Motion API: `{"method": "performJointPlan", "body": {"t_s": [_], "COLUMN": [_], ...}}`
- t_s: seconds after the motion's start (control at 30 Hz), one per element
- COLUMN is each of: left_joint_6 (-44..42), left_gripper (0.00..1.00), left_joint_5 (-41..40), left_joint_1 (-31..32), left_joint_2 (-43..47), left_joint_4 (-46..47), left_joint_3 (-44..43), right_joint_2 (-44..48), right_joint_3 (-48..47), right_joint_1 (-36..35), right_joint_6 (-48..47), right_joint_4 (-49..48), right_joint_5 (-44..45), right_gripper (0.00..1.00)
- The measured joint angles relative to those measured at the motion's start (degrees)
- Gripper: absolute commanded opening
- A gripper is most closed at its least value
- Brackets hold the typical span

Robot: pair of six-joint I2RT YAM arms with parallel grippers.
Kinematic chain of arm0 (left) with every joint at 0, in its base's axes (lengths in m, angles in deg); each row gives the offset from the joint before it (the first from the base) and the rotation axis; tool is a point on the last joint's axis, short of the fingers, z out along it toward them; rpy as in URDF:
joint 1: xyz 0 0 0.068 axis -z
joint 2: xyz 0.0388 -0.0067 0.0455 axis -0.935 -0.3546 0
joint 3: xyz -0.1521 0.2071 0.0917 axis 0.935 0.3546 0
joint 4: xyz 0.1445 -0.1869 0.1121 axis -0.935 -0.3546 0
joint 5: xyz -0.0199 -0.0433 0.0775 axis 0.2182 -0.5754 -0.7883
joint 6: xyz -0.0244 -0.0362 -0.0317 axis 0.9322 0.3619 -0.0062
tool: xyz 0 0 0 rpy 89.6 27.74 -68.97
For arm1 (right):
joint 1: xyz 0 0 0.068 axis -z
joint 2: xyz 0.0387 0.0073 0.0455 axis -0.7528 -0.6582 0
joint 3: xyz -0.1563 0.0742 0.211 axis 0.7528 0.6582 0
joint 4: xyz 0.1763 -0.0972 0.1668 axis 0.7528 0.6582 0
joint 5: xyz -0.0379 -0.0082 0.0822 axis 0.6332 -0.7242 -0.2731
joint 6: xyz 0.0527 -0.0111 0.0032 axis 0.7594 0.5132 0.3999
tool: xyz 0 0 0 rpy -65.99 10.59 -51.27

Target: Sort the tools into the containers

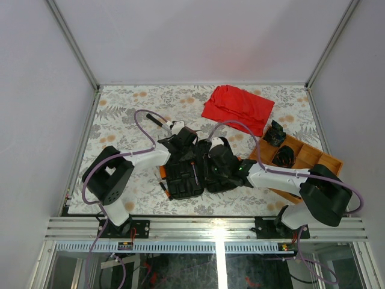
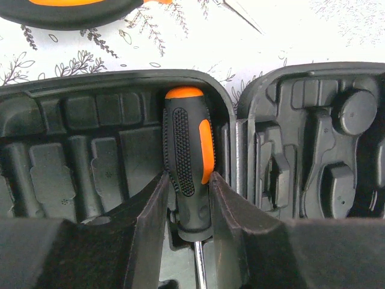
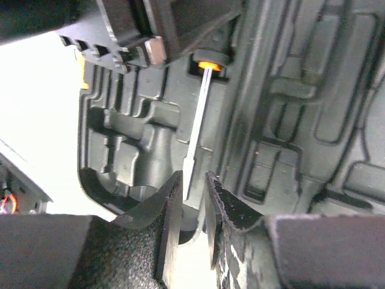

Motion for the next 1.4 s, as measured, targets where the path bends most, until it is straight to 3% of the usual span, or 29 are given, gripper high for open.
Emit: {"method": "performJointPlan", "body": {"t_s": [0.27, 0.9, 1.3, 1.4], "left_joint_6": [0.6, 1.7, 2.1, 2.2], "left_gripper": [0.27, 0.27, 0.26, 0.25], "left_joint_5": [0.0, -0.1, -0.5, -0.6], "left_joint_1": [0.0, 0.0, 0.0, 0.0], "left_joint_2": [-0.1, -0.2, -0.4, -0.5], "left_joint_4": [0.2, 0.2, 1.0, 1.3], "left_joint_3": [-0.1, 0.0, 0.2, 0.2], "right_joint_2": [-1.8, -7.4, -9.6, -10.1], "right_joint_3": [0.0, -1.2, -6.5, -7.4], "right_joint_1": [-0.1, -0.2, -1.4, -1.6], "right_joint_6": [0.1, 0.5, -0.4, -0.7], "right_joint_4": [-4.2, -4.0, 3.1, 4.2], "right_joint_5": [-4.4, -5.0, -2.4, -1.9], "right_gripper": [0.26, 0.23, 0.01, 0.0]}}
